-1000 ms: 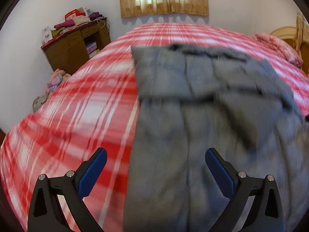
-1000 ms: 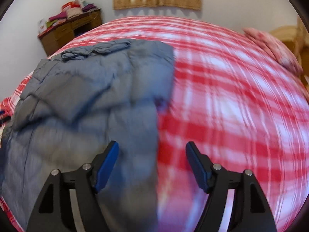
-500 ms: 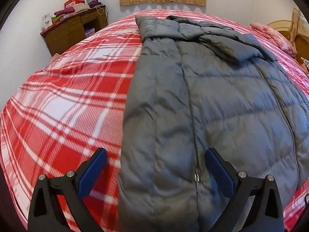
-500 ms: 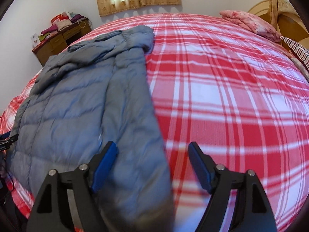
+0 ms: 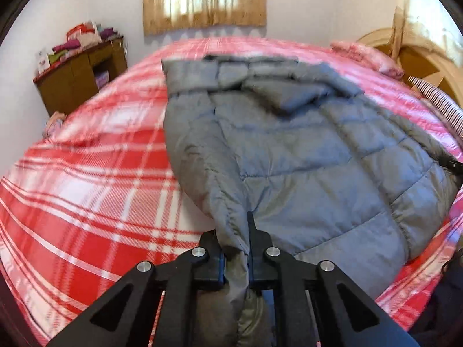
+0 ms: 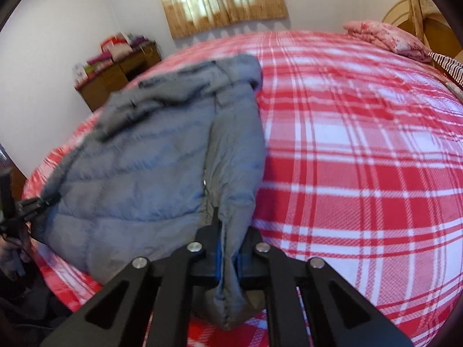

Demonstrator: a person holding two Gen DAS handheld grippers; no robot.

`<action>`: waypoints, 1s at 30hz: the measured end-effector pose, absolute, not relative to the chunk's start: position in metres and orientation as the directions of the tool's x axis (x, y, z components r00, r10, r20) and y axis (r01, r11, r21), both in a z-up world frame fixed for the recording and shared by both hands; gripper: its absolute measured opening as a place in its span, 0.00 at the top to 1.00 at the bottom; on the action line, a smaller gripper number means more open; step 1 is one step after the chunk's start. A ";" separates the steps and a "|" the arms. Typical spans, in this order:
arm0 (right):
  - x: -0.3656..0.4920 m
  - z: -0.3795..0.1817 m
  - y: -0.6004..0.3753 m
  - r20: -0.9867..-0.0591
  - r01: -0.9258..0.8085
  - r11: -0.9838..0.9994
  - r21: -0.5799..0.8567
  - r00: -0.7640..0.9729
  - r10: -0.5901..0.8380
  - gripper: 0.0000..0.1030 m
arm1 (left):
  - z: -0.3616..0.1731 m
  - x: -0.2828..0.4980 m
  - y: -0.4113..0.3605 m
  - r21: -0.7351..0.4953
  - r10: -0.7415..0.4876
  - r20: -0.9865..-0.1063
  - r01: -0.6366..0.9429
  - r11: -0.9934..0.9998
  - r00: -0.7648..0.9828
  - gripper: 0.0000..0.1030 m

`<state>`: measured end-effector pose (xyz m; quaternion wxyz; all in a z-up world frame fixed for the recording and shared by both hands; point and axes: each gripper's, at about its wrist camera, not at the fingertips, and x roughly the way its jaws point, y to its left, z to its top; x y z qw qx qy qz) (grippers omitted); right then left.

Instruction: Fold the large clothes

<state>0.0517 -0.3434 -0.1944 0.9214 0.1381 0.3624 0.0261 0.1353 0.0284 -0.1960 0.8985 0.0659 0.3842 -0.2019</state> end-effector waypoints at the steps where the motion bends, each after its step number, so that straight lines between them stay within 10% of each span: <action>1: 0.048 -0.187 -0.344 -0.645 0.046 0.957 0.285 0.748 0.156 0.92 | -0.185 0.133 0.033 -0.058 -0.334 -0.702 0.417 0.907 0.629 0.91; 15: 0.027 -0.035 -0.342 -0.302 -0.048 0.971 0.235 0.946 0.120 0.93 | -0.033 0.104 0.079 -0.149 -0.487 -0.465 0.477 0.866 0.739 0.92; 30: 0.271 -0.104 -0.375 -0.464 0.106 0.962 0.253 0.885 0.025 0.93 | -0.081 0.305 0.063 -0.159 -0.342 -0.473 0.303 0.940 0.812 0.78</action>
